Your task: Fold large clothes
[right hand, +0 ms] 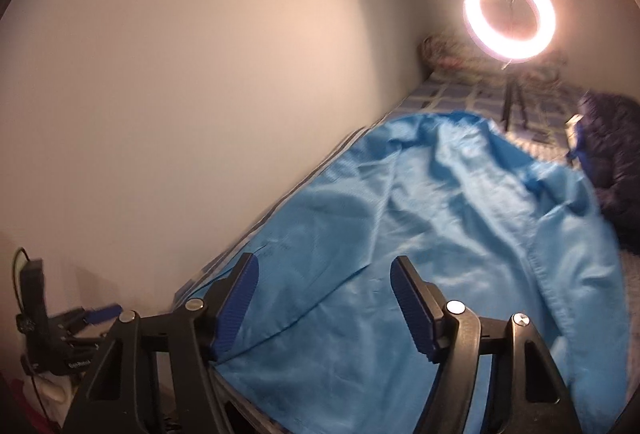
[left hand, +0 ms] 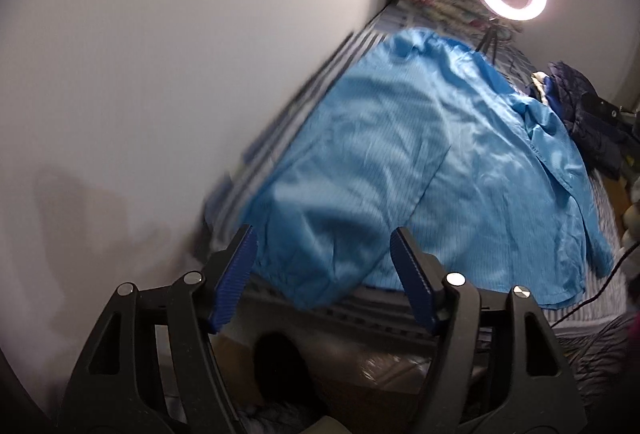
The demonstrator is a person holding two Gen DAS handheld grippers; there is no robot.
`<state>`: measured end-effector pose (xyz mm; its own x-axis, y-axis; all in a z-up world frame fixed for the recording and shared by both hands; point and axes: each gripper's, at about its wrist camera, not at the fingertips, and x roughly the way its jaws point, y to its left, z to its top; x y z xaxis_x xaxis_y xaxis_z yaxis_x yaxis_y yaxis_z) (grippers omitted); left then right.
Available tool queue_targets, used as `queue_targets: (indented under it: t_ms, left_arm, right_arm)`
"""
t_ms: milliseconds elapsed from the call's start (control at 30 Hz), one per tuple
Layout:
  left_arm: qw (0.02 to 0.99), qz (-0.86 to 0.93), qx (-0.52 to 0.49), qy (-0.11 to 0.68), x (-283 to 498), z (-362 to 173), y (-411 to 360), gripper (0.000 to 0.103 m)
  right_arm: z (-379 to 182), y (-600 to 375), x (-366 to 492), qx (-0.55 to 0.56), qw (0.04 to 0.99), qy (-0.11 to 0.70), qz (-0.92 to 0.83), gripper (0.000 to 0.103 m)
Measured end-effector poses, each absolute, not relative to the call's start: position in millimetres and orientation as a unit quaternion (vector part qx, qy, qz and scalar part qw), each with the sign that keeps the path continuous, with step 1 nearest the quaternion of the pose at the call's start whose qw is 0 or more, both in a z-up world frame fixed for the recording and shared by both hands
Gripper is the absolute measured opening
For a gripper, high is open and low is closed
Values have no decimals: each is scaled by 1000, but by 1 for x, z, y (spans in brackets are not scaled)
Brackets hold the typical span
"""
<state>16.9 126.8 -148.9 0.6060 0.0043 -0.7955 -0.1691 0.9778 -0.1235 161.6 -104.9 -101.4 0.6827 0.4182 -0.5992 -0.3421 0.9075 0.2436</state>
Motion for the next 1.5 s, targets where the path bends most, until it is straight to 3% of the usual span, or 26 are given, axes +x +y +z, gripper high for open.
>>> queue_targets:
  t_ms: [267,500,533,600,667,933,1133,1167,1233,1267,1300,1500]
  left_arm:
    - [830,81,-194,516,44,-215,164,71]
    - [818,107,-183,534,76,-247,165,69]
    - [820,104,-177,533,79,-250,163,63]
    - [822,97,-162,537,82,-252,158,19]
    - [831,86,-151,528,82,-248,151,6]
    - [893,52,-61,442,74,-188,113,1]
    - [902,46,-54,426,85,-173,123,1]
    - [891,45,-67,446,92,-180,132,6]
    - [873,31,-93,477,101,-195,146,35]
    - [867,28,-106,487,107,-203,154,62]
    - [864,29,-114,490,110,-207,159,71]
    - [850,34,-120,511,136,-231,175,70]
  right_arm:
    - [-143,-100,181,64,892,385,229,67]
    - [-138,-106,183,61,899,372,221,67]
    - [-138,-107,182,59,900,373,219,67]
    - [-141,-109,188,55,900,376,213,67]
    - [-143,-113,189,56,899,380,210,67]
    - [-144,-123,196,77,893,392,208,60]
    - [-148,-125,201,87,890,400,198,60]
    - [-149,-126,201,89,889,402,199,60]
    - [-149,-126,199,93,887,404,203,62]
    - [-149,-126,199,93,887,403,204,63]
    - [-148,-125,198,93,888,401,207,65]
    - [-146,-122,194,83,889,397,212,66]
